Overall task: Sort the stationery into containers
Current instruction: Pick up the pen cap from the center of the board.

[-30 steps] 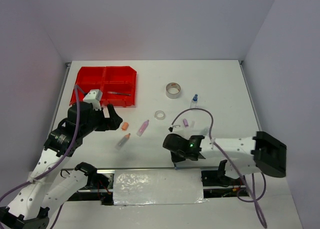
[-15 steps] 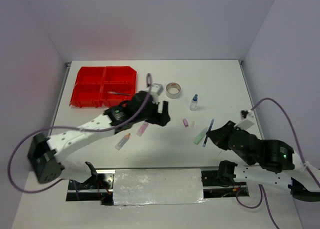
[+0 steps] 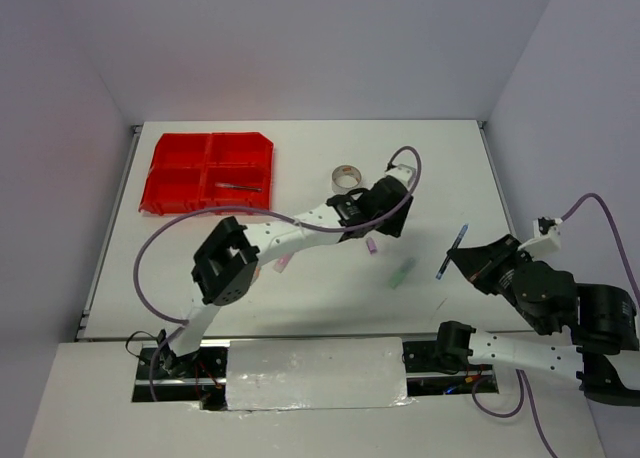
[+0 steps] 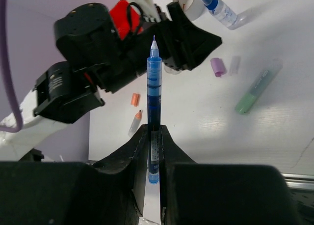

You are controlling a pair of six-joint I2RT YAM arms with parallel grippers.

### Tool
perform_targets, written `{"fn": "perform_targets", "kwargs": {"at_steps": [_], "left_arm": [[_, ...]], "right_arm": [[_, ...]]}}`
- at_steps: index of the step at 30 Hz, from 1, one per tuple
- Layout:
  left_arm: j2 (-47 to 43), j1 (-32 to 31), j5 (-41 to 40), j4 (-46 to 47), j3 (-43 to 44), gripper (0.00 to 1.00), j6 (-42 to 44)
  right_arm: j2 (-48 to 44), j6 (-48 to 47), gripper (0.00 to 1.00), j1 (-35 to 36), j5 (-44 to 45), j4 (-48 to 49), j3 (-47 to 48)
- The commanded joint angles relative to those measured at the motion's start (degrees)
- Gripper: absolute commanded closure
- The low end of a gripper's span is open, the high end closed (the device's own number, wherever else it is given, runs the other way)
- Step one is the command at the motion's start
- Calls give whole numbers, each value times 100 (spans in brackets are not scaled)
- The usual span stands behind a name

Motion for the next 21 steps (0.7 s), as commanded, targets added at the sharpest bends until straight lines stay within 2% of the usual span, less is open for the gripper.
{"fn": "perform_targets", "kwargs": {"at_steps": [1,3,7,21], "left_arm": [[484,-266,-585,-489,685,43,32],[669,-363,-997,-614,845,44,-126],[731,-399,-1289,-588,678,46,-373],[1469,-346,-1131,-623,1073,45,-197]], "right_arm": [[-179,-107,100,7,134,-580,9],[-223,-309,100,7,-15,-352,-123],[-215,-450,100,7,-147,-219,-203],[-180,-846,100,7,-332,132,-255]]}}
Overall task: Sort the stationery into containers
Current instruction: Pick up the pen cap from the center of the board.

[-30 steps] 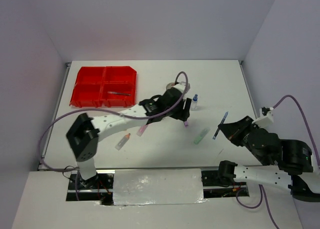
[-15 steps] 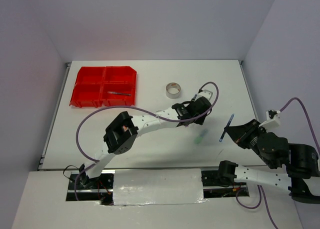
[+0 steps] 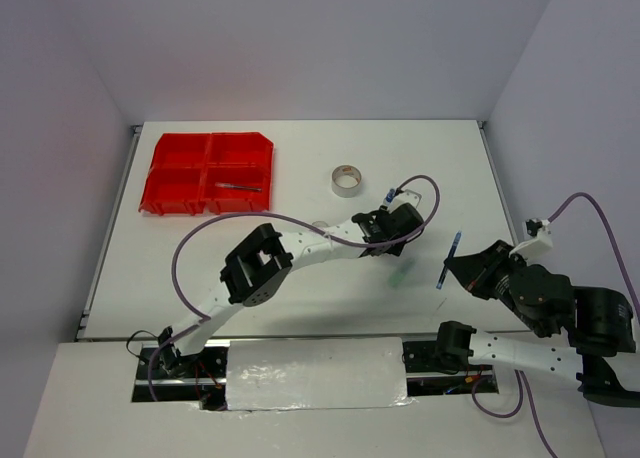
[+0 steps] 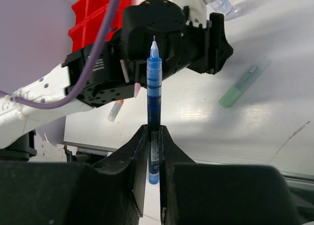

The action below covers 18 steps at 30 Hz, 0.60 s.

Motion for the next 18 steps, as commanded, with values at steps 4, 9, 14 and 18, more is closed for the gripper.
{"fn": "perform_targets", "kwargs": {"at_steps": [4,9,14,18], "left_arm": [[222,76,8,61,193,45,-64],[178,85,131,141,52,46,-108],[222,85,263,150,-62,48,-161],[301,85,272,80,-54,51,-231]], "right_arm": [[129,-241,100,7,-4,209,7],[216,-294,100,7,-66,297,-116],[225,-320,100,7,-57,323,-116],[129,-294,100,16,-48,315,-151]]}}
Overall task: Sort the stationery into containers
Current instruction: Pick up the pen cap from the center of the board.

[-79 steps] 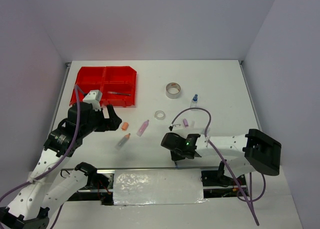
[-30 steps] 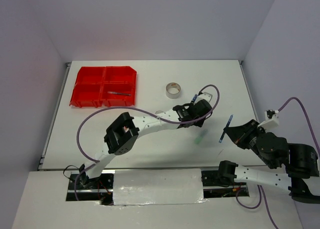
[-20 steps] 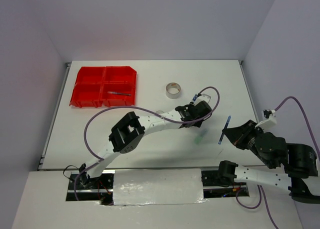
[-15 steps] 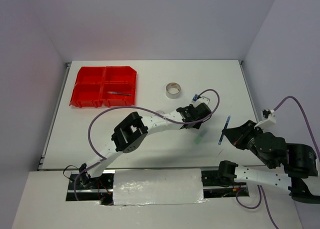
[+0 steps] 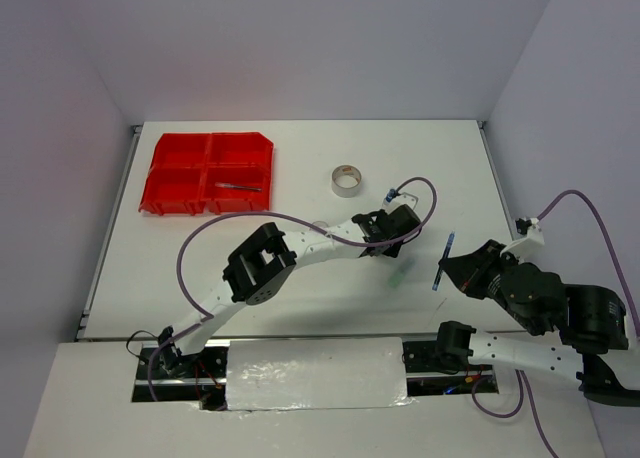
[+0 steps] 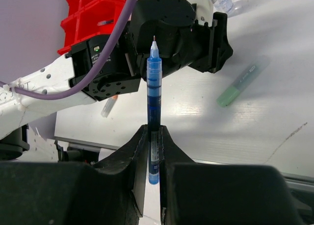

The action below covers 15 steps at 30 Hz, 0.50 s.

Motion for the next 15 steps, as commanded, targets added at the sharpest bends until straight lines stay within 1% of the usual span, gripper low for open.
{"fn": "perform_targets", "kwargs": {"at_steps": [1,3,4,11,15], "left_arm": [[91,8,88,42,-47,53,-117],[135,17,115,-45,-12,59,-161],[135,9,97,-63,-12,59,-196],[170,17,150,-169,-109,61,-319],[249,17,237,-230,-83,58,-363]], "right_arm": [[4,-69,100,7,63,199,-51],[4,-60,100,7,54,182,-51],[13,-51,100,7,63,164,-42],[4,-122,100,-1,54,216,-15],[-31,-122,100,-1,63,216,-33]]}}
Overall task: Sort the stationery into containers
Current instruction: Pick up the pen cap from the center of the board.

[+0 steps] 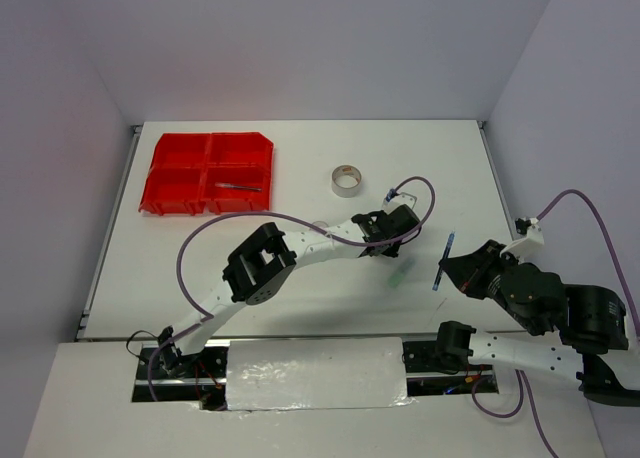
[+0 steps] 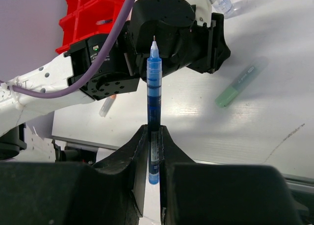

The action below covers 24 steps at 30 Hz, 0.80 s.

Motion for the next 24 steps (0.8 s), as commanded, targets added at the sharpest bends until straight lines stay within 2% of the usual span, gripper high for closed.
{"fn": "perform_targets", "kwargs": {"at_steps": [1,4,5,7,9,11,16,17,24], "left_arm": [[284,13,157,-224,-24,58,-173],[328,13,139,-338,12,54,-165],[320,13,139,-355,12,45,-173],[311,13,139,-364,-6,45,-156],[302,13,139,-364,-41,50,-156],[302,13,148,-356,-58,63,-173],[293,13,227,-329,-137,74,-191],[276,13,227,-321,-155,83,-226],[-426,13,341,171,-603,89,-270]], "right_arm": [[-38,-39,100,7,74,206,-27],[-55,-74,100,16,74,223,-18],[-55,-74,100,7,74,232,-9],[-46,-100,100,16,74,232,9],[-38,-100,100,7,83,223,17],[-29,-117,100,7,83,241,17],[-55,-118,100,7,118,223,35],[-64,-118,100,7,109,223,44],[6,-232,100,-1,144,258,53]]}}
